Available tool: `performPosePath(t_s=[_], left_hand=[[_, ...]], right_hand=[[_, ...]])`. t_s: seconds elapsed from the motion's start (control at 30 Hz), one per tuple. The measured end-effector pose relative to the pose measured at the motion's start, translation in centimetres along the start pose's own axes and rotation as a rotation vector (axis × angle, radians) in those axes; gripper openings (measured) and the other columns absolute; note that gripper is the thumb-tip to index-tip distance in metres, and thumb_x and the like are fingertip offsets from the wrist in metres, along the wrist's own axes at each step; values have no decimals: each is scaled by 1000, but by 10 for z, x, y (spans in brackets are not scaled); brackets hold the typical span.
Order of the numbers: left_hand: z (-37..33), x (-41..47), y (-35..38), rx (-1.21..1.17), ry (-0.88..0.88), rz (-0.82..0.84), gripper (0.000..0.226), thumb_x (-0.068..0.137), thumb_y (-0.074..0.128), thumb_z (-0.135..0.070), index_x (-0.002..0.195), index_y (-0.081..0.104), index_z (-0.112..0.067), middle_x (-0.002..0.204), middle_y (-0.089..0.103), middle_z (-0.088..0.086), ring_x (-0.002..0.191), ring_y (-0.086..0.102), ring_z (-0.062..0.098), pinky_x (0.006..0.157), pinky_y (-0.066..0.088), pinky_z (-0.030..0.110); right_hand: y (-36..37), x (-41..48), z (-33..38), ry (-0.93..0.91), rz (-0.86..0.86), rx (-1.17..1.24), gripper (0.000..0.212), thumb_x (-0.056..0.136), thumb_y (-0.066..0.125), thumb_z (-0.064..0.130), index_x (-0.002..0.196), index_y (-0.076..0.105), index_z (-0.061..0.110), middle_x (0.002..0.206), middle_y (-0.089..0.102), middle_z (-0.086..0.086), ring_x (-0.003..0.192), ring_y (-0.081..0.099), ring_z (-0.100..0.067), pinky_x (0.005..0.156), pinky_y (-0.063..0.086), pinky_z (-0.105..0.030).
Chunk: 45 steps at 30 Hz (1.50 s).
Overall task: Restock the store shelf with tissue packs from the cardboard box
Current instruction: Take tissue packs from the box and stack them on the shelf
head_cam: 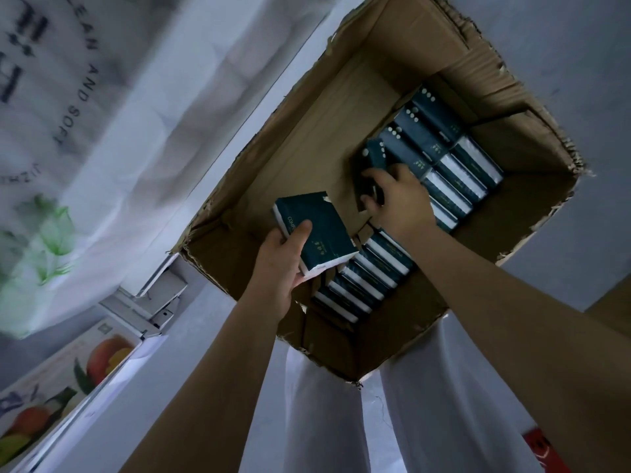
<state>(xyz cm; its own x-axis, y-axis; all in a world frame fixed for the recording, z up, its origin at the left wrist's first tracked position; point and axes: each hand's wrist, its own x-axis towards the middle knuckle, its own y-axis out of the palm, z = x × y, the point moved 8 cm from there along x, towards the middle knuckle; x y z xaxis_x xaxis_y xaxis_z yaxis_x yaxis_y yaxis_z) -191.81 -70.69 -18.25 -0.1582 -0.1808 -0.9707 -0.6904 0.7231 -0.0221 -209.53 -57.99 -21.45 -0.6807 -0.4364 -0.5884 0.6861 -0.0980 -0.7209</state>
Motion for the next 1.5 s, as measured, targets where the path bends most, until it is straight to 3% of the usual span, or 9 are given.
performPosePath(t_s=[0.13, 0.33, 0.47, 0.57, 0.73, 0.87, 1.07, 1.33, 1.5], left_hand=[[-13, -44, 0, -79, 13, -38, 23, 94, 61, -30, 115, 54, -25, 116, 68, 5, 103, 68, 26, 88, 56, 43], [-50, -166, 12, -192, 19, -44, 32, 95, 58, -28, 126, 49, -24, 120, 66, 5, 107, 65, 28, 75, 59, 45], [-79, -285, 28, -248, 63, 95, 35, 95, 56, -35, 128, 48, -26, 122, 66, 5, 108, 66, 29, 65, 59, 45], [-95, -369, 29, -244, 148, 106, 27, 93, 61, -31, 119, 54, -26, 118, 68, 7, 102, 68, 29, 64, 59, 43], [-143, -496, 30, -269, 335, 124, 27, 93, 62, -17, 118, 55, -22, 113, 69, 5, 92, 71, 20, 64, 60, 39], [-182, -569, 28, -189, 490, 108, 29, 93, 62, -17, 120, 54, -25, 117, 67, 1, 99, 68, 19, 66, 59, 36], [-214, -647, 17, -238, 638, 56, 28, 92, 63, -19, 120, 55, -20, 117, 68, 8, 101, 68, 24, 67, 58, 35], [-264, -743, 20, -88, 914, 105, 34, 92, 60, -4, 121, 55, -21, 112, 72, 1, 97, 70, 20, 72, 57, 33], [-299, -816, 8, 3, 1134, -8, 31, 92, 63, -12, 119, 56, -25, 108, 72, -6, 96, 70, 15, 74, 58, 32]], right_hand=[[-49, -44, 24, 25, -120, 466, 31, 95, 57, 10, 124, 53, 20, 128, 43, -10, 106, 47, -14, 84, 43, -16], [-164, -128, 55, 195, -246, 889, 44, 92, 59, 1, 119, 34, 24, 124, 45, 2, 116, 50, -13, 87, 51, -14], [-269, -189, 96, 159, -200, 869, 55, 90, 63, 2, 130, 33, 27, 132, 50, -1, 119, 53, -16, 94, 52, -24], [-352, -228, 131, 76, -165, 893, 58, 90, 64, 6, 135, 33, 25, 113, 55, 1, 105, 61, -19, 87, 55, -34], [-474, -292, 187, -44, -225, 991, 70, 91, 64, 6, 145, 28, 33, 106, 54, 2, 93, 61, -7, 69, 52, -18], [-532, -334, 214, -79, -258, 1116, 81, 89, 66, 6, 148, 23, 40, 112, 56, -2, 103, 63, -16, 91, 54, -40], [-611, -371, 266, -315, -208, 1112, 90, 83, 68, 1, 136, 19, 53, 124, 51, -11, 106, 62, -21, 77, 58, -36], [-698, -408, 326, -595, -183, 1112, 73, 86, 58, -9, 117, 28, 50, 116, 56, -3, 91, 65, -12, 60, 54, -24], [-737, -425, 349, -670, -171, 1263, 58, 89, 57, -9, 115, 31, 35, 123, 55, -6, 106, 62, -21, 83, 57, -41]])
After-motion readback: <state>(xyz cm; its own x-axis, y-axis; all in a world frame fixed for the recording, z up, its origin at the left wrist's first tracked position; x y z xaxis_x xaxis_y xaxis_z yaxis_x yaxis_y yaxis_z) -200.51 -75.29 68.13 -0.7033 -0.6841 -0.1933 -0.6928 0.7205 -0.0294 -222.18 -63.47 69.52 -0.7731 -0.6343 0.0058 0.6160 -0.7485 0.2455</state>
